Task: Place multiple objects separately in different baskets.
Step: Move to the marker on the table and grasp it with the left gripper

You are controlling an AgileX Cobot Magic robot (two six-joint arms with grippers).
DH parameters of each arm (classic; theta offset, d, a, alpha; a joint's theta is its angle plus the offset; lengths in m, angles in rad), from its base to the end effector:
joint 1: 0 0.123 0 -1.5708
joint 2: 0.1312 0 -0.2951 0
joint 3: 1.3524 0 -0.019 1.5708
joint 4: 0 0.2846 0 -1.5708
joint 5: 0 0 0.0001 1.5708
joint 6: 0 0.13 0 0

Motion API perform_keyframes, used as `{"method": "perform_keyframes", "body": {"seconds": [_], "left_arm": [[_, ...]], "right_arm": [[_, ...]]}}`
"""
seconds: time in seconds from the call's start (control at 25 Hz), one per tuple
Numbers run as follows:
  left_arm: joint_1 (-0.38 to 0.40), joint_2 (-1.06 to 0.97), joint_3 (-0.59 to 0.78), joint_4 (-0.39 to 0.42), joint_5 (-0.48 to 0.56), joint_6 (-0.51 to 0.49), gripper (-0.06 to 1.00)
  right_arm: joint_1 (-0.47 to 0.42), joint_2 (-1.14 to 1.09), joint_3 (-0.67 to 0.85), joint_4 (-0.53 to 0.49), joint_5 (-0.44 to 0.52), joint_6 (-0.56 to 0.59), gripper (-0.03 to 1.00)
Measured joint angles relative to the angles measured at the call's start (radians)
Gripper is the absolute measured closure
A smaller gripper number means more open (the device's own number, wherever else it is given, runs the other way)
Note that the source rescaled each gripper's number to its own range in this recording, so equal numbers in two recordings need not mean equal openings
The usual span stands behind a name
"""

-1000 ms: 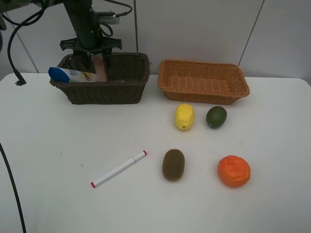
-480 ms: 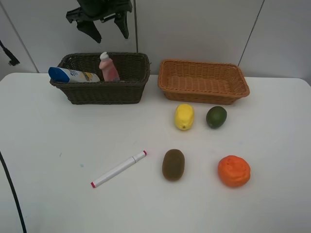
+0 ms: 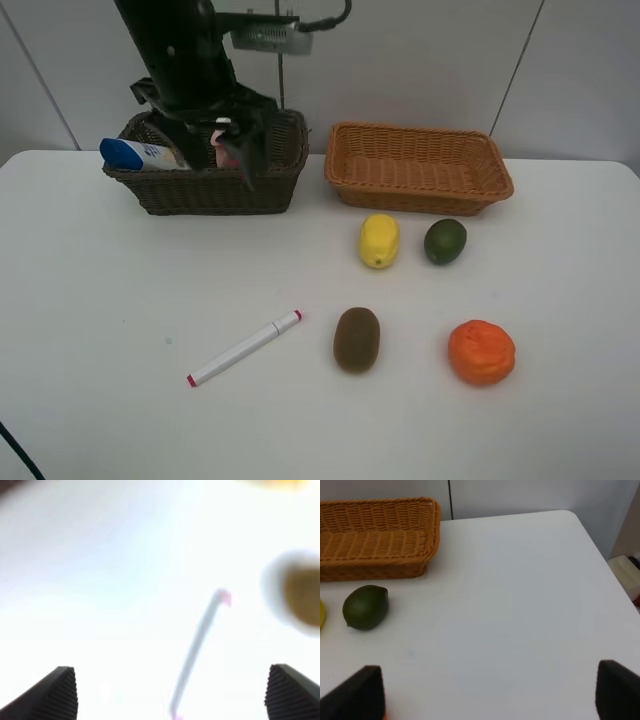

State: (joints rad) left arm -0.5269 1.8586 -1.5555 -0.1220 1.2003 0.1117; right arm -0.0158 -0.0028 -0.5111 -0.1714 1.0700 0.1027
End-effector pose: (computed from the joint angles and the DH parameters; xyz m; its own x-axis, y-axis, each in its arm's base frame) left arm 0.3575 -0.2251 0.2226 -0.8171 0.5527 -0.1637 0.5712 0.8145 -0.1013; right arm 0.0460 -0.0202 0.2800 -0.4432 0.0266 -0.8960 0.1583 0.9862 -0.0491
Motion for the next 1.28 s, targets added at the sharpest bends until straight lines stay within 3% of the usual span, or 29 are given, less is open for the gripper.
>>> {"method": "perform_keyframes", "body": {"seconds": [0.2,0.48,1.0,1.28], "left_arm": [[-0.080,-0.003,0.180,0.076,-0.005,0.100,-0.04],[-0.200,-0.003,0.322,0.103,-0.176,0.177,-0.04],[-0.230,0.197,0.338,0.122,-0.337,0.195,-0.04],[-0.231,0.274,0.335,0.135,-0.371,0.195,-0.04]], "right_arm": [[0.000,0.000,0.000,0.000,0.000,0.000,-0.03],[0.000,0.000,0.000,0.000,0.000,0.000,-0.03],[0.000,0.000,0.000,0.000,0.000,0.000,-0.03],[0.000,0.000,0.000,0.000,0.000,0.000,-0.03]]}}
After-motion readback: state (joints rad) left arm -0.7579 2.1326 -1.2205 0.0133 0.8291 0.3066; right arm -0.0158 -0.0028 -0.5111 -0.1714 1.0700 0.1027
